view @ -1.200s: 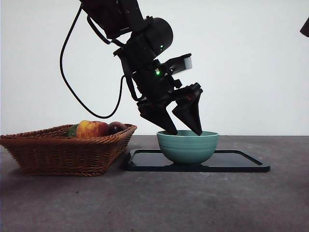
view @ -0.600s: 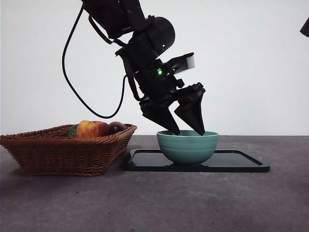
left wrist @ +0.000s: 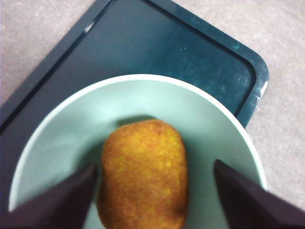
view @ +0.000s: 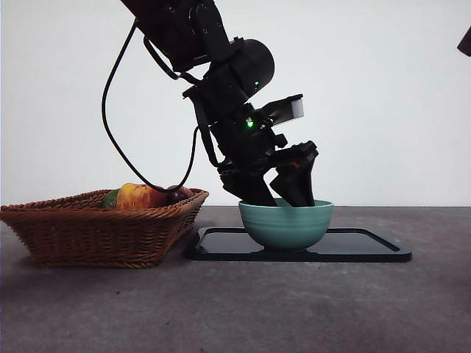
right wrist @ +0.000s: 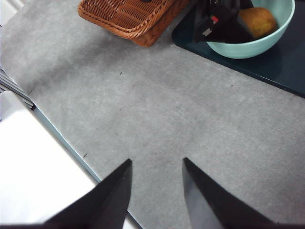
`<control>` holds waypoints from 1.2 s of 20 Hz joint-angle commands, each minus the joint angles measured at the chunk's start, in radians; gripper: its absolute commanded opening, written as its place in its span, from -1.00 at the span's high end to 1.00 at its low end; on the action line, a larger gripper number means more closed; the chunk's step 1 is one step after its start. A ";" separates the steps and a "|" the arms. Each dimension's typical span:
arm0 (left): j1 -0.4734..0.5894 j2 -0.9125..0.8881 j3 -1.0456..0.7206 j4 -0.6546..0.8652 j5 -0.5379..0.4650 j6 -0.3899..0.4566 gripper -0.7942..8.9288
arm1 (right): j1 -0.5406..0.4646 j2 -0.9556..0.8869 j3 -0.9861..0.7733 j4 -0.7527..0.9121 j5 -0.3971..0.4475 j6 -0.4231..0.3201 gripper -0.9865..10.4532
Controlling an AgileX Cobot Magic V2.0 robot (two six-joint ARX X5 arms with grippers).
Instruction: Pick up the wifruite, put it on the bowl, pick up the plate, put it on desk
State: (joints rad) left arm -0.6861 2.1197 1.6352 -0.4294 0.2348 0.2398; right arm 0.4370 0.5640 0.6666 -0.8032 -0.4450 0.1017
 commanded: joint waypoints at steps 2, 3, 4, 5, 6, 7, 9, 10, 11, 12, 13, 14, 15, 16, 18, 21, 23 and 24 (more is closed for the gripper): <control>-0.013 0.033 0.028 0.004 0.001 0.007 0.40 | 0.006 0.003 0.008 0.009 0.001 -0.005 0.53; -0.013 0.033 0.029 0.004 0.001 0.006 0.40 | 0.006 0.003 0.008 0.009 0.002 -0.005 0.53; -0.013 0.033 0.031 0.002 0.001 0.006 0.40 | 0.006 0.003 0.008 0.010 0.002 -0.005 0.53; -0.013 0.032 0.036 -0.002 0.001 0.006 0.40 | 0.006 0.003 0.008 0.010 0.005 -0.005 0.53; -0.013 0.032 0.047 -0.012 0.001 0.005 0.40 | 0.006 0.002 0.008 0.010 0.008 -0.005 0.53; -0.013 0.031 0.058 -0.021 0.001 0.003 0.40 | 0.006 0.003 0.008 0.010 0.008 -0.005 0.53; -0.012 0.029 0.091 -0.051 0.001 0.000 0.40 | 0.006 0.003 0.008 0.010 0.008 -0.005 0.53; -0.012 0.024 0.111 -0.071 0.001 -0.001 0.40 | 0.006 0.003 0.008 0.010 0.008 -0.005 0.53; -0.012 0.017 0.130 -0.088 0.001 -0.002 0.40 | 0.006 0.003 0.008 0.010 0.008 -0.005 0.53; -0.012 0.007 0.146 -0.101 0.001 -0.007 0.40 | 0.006 0.003 0.008 0.010 0.008 -0.005 0.53; -0.010 -0.007 0.159 -0.114 0.001 -0.021 0.40 | 0.006 0.003 0.008 0.010 0.008 -0.005 0.53; -0.006 -0.027 0.169 -0.128 0.001 -0.037 0.40 | 0.006 0.003 0.008 0.010 0.008 -0.005 0.53; -0.001 -0.054 0.172 -0.133 0.001 -0.058 0.40 | 0.006 0.003 0.008 0.010 0.008 -0.005 0.53; 0.005 -0.083 0.172 -0.133 0.001 -0.080 0.40 | 0.006 0.002 0.008 0.010 0.008 -0.005 0.53; 0.025 -0.160 0.172 -0.132 0.002 -0.131 0.40 | 0.006 0.002 0.008 0.010 0.008 -0.005 0.53; 0.059 -0.293 0.172 -0.167 0.001 -0.195 0.40 | 0.006 0.002 0.008 0.010 0.008 -0.005 0.53; 0.081 -0.385 0.172 -0.224 0.001 -0.211 0.40 | 0.006 0.002 0.008 0.010 0.008 -0.005 0.53; 0.092 -0.431 0.172 -0.254 0.001 -0.225 0.40 | 0.006 0.002 0.008 0.010 0.008 -0.005 0.53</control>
State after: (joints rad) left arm -0.5892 1.6825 1.7790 -0.6872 0.2348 0.0372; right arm 0.4370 0.5640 0.6666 -0.8028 -0.4404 0.1013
